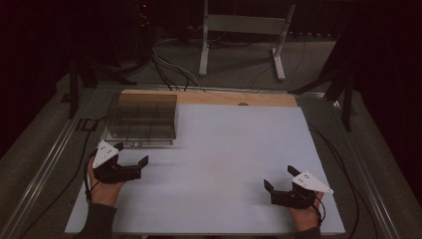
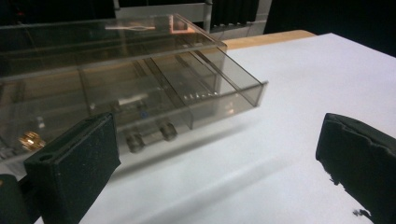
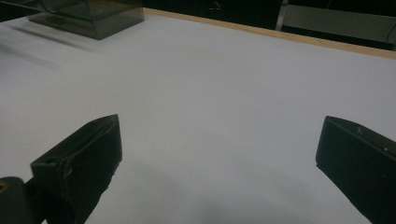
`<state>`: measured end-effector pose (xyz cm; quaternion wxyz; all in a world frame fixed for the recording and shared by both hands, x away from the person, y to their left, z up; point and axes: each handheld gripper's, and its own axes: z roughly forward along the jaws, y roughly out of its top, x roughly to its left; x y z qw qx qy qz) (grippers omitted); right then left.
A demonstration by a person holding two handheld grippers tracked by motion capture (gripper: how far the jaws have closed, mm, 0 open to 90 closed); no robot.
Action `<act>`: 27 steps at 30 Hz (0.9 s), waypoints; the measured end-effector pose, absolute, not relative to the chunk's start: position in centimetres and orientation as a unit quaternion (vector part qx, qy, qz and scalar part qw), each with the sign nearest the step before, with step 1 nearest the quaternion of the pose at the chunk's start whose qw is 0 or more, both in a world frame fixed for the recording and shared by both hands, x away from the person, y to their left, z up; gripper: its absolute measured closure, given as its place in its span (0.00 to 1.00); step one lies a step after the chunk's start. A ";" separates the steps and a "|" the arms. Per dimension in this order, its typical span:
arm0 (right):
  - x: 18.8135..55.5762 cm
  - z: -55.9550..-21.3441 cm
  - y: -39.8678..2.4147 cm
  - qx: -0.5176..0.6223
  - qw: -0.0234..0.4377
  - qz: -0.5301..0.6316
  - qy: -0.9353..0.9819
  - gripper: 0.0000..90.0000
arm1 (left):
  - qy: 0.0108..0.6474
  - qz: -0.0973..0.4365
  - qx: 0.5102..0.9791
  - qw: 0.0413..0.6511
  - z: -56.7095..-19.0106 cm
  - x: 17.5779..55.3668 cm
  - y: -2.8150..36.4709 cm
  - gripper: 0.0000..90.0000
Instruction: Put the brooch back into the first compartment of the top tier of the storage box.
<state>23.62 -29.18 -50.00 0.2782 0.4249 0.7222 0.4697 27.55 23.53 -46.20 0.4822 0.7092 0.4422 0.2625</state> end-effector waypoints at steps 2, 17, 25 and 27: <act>23.6 -50.0 -29.2 0.424 0.278 0.470 0.722 0.01 | 0.437 0.264 0.713 0.481 -46.6 27.3 23.2 0.00; 23.6 -49.9 -29.1 0.422 0.278 0.473 0.722 0.01 | 0.421 0.266 0.715 0.491 -48.1 25.9 22.4 0.00; 23.6 -49.9 -28.9 0.418 0.276 0.471 0.726 0.01 | 0.413 0.273 0.728 0.475 -48.6 25.4 21.9 0.00; 23.6 -50.0 -28.9 0.418 0.275 0.470 0.727 0.01 | 0.413 0.271 0.727 0.477 -48.5 25.3 21.6 0.00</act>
